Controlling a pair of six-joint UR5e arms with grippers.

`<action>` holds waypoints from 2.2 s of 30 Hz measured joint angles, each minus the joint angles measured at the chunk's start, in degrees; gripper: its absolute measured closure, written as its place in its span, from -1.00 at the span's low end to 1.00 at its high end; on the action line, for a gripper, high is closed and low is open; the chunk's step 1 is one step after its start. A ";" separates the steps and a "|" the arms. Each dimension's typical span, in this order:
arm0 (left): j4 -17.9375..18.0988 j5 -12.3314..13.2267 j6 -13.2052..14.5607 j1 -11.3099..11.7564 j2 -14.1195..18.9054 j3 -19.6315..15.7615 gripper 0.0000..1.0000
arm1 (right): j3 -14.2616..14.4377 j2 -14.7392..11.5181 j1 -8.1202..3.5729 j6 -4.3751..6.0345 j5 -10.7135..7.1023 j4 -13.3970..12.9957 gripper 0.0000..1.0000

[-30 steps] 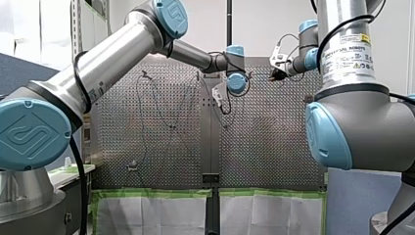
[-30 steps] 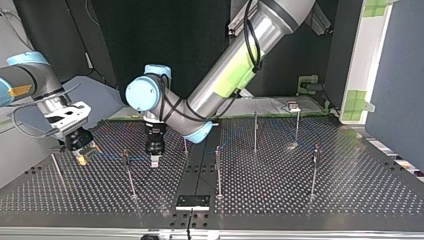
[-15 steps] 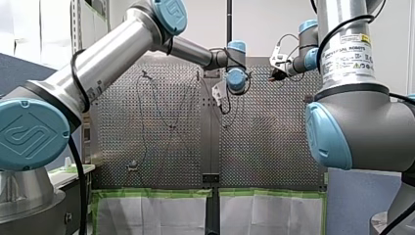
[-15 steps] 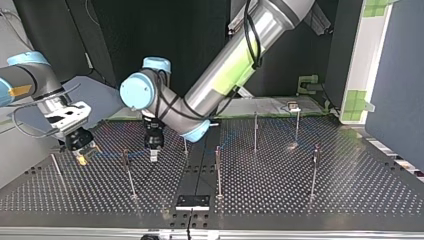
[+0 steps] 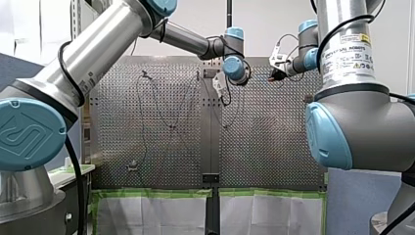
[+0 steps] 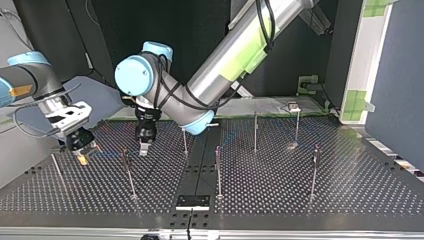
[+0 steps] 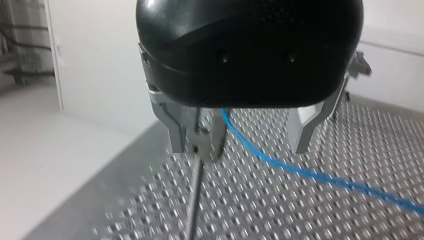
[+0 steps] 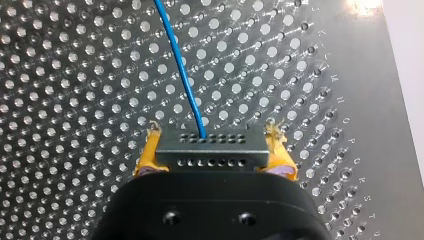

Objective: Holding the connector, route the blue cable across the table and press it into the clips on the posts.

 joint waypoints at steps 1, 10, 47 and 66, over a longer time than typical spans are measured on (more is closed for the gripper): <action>0.50 0.47 0.07 -0.04 0.48 -0.46 -1.00 | 0.00 0.00 0.00 -0.01 0.01 0.00 1.00; 4.99 0.26 2.79 0.62 5.02 -5.01 -1.00 | 0.00 -0.02 0.14 -0.16 0.12 0.01 1.00; 23.52 -10.09 -3.11 -1.01 23.24 -23.53 -1.00 | 0.04 -0.02 2.66 -1.09 0.67 0.23 1.00; 33.53 -10.06 -2.35 -1.53 17.62 -33.52 -1.00 | 0.08 0.00 2.62 -1.08 1.37 0.25 1.00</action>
